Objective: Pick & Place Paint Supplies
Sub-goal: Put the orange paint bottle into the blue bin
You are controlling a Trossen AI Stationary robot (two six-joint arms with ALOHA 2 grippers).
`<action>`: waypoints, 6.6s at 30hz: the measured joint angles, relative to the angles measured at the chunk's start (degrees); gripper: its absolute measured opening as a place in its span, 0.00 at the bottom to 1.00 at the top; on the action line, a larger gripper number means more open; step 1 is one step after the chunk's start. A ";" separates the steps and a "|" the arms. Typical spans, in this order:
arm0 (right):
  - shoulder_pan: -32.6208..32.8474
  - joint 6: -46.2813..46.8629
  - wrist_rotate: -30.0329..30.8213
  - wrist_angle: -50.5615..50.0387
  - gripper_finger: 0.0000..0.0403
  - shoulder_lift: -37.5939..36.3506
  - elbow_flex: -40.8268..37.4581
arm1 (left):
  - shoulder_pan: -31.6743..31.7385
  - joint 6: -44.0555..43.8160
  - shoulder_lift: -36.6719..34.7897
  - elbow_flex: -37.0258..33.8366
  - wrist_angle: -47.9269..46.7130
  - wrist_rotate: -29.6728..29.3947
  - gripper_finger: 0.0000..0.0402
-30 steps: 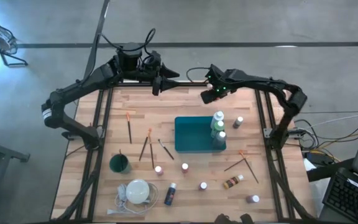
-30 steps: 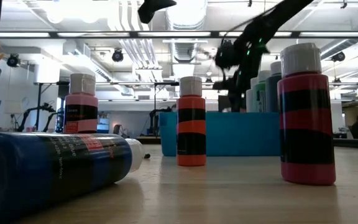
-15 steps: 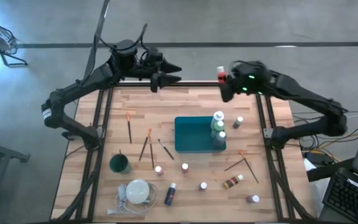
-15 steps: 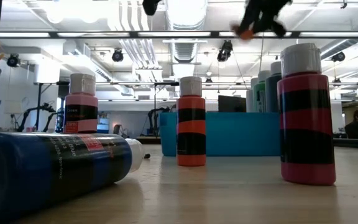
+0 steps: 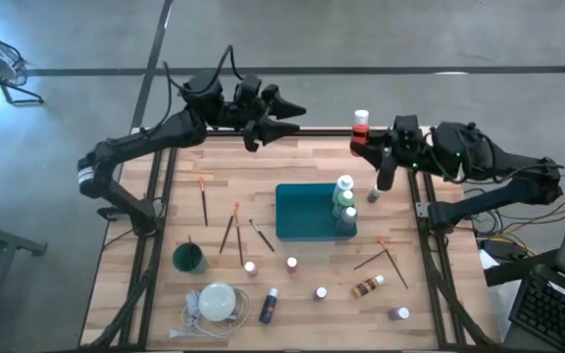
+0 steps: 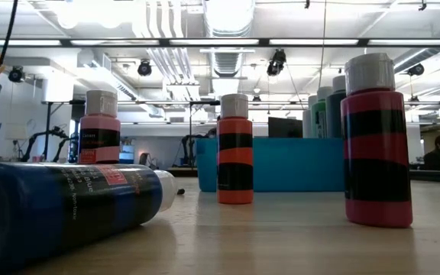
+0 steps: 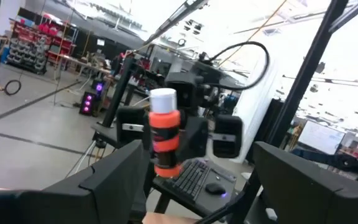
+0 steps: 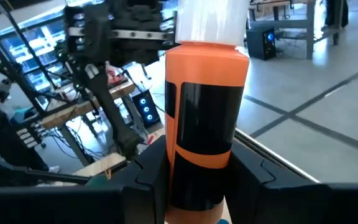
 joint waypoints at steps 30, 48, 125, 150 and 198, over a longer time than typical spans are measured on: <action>3.10 -0.21 -6.68 15.30 0.26 11.33 0.00 | -3.24 4.67 2.11 0.00 1.82 -0.48 0.77; 3.07 0.21 -6.70 14.68 0.26 12.57 0.00 | -6.00 3.39 7.09 4.28 3.68 2.14 0.77; 3.10 -1.74 -6.96 18.55 0.25 12.46 -0.04 | -8.05 3.84 7.52 3.74 3.55 4.40 0.47; 3.01 -2.22 -7.40 20.38 0.25 12.46 -0.04 | -9.79 6.47 7.54 3.74 2.53 2.11 0.60; 2.86 6.23 -10.77 -14.53 0.50 7.41 14.36 | -9.55 17.12 9.30 16.38 -43.55 5.69 0.30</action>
